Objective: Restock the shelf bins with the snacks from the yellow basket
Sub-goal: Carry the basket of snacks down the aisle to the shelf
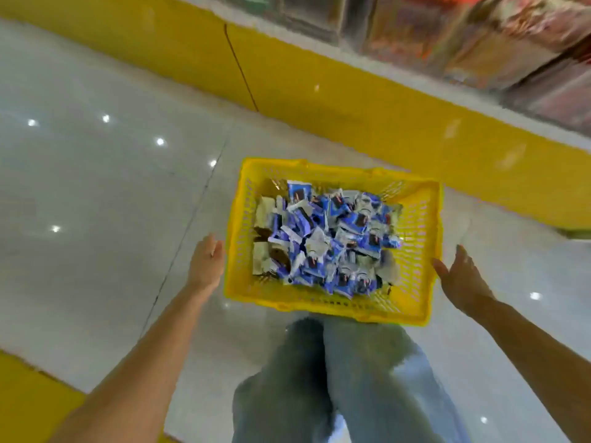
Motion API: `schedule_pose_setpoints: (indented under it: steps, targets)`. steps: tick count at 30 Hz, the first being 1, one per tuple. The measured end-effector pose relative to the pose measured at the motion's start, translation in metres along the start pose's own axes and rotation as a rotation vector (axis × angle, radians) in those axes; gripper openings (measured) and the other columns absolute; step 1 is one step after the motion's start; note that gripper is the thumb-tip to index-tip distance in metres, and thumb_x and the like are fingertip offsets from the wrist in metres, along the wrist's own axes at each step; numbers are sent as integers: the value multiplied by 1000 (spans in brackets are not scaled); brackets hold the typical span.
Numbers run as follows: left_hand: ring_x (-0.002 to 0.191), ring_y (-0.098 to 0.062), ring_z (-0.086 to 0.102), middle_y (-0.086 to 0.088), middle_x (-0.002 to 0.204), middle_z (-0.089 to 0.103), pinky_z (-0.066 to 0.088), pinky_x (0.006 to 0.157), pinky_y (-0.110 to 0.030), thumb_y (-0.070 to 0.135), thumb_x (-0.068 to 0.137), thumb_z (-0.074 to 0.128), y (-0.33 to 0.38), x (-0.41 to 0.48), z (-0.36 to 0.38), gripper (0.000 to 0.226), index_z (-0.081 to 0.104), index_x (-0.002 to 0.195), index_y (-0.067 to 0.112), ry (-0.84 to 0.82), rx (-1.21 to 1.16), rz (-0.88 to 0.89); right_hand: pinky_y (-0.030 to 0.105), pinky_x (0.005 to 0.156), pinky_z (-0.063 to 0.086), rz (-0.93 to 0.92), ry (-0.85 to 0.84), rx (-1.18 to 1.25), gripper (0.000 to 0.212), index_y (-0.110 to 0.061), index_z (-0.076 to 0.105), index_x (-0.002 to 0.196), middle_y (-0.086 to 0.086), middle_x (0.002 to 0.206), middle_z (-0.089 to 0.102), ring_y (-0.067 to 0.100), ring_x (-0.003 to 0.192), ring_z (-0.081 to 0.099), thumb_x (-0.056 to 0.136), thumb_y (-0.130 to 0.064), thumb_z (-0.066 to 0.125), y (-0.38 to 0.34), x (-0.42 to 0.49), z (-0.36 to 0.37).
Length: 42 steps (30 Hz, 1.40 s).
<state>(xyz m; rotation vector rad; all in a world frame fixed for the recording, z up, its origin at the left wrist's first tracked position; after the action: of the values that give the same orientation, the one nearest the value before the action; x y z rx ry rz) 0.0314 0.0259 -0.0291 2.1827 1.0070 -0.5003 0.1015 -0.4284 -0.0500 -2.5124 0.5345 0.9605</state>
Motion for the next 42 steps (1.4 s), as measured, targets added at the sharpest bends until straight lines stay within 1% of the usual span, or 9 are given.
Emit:
schedule_pose_setpoints:
  steps: [4, 9, 13, 18, 22, 27, 32, 37, 42]
  targets:
    - [129, -35, 39, -24, 141, 40, 29, 102, -37, 24, 100, 37, -18, 48, 50, 46, 38, 135, -6, -65, -69, -155, 34, 78, 38, 154, -23, 232, 46, 7, 41, 128, 32, 123, 52, 32, 102, 53, 98, -27, 43, 5, 37, 34]
    - [105, -38, 56, -25, 119, 57, 42, 83, -38, 37, 97, 42, -30, 75, 63, 47, 55, 118, -3, -62, -183, -279, 45, 90, 42, 237, 1, 371, 54, 7, 55, 113, 24, 104, 57, 34, 97, 54, 101, -38, 30, 1, 48, 38]
    - [103, -39, 57, -26, 117, 58, 47, 89, -45, 45, 96, 39, -43, 61, 47, 55, 55, 117, -4, -92, -189, -356, 45, 95, 37, 295, 3, 312, 62, 7, 50, 123, 26, 123, 54, 40, 115, 50, 100, -44, 25, -7, 33, 23]
    - [109, -39, 52, -23, 119, 55, 39, 87, -42, 49, 97, 30, -52, 6, -4, 60, 51, 121, -2, 0, -154, -332, 44, 89, 39, 179, 51, 171, 61, 8, 52, 118, 29, 119, 55, 41, 108, 51, 100, -44, 24, -36, -8, -11]
    - [83, -27, 48, -14, 88, 52, 34, 74, -35, 42, 99, 31, -44, -45, -60, 43, 53, 92, 6, 143, -162, -205, 41, 81, 36, 69, 102, 96, 66, 7, 55, 106, 32, 112, 56, 43, 105, 51, 98, -50, 23, -73, -49, -47]
    - [68, -28, 45, -7, 63, 47, 31, 63, -34, 43, 98, 33, -49, -112, -162, 47, 43, 64, 12, 312, -211, -184, 44, 78, 37, -88, 160, 37, 68, -1, 57, 92, 33, 105, 57, 44, 99, 52, 95, -58, 21, -149, -122, -101]
    - [63, -25, 42, 1, 59, 44, 31, 63, -34, 47, 97, 33, -60, -161, -248, 47, 45, 65, 15, 435, -308, -234, 43, 76, 40, -306, 179, -6, 58, 3, 58, 100, 33, 103, 58, 45, 95, 55, 99, -46, 27, -240, -183, -137]
    - [72, -26, 46, -5, 69, 50, 33, 68, -34, 46, 97, 34, -69, -178, -328, 45, 53, 82, 9, 558, -406, -287, 41, 67, 37, -443, 198, 52, 61, 0, 53, 73, 29, 85, 57, 39, 79, 54, 97, -50, 28, -342, -227, -160]
    - [76, -26, 48, -9, 77, 53, 34, 70, -34, 48, 96, 34, -74, -170, -405, 48, 58, 90, 8, 683, -490, -321, 41, 70, 37, -585, 213, 58, 65, 4, 61, 89, 33, 94, 60, 43, 92, 57, 97, -52, 27, -450, -248, -170]
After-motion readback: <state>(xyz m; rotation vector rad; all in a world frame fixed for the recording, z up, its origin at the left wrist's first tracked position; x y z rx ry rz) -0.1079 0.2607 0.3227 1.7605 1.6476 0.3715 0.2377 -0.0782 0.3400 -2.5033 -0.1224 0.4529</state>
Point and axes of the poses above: each hand's wrist, its own x-axis towards the middle knuckle, its own z-axis out of the palm, y = z × x, the point moved 5 cm from there along x, towards the middle knuckle
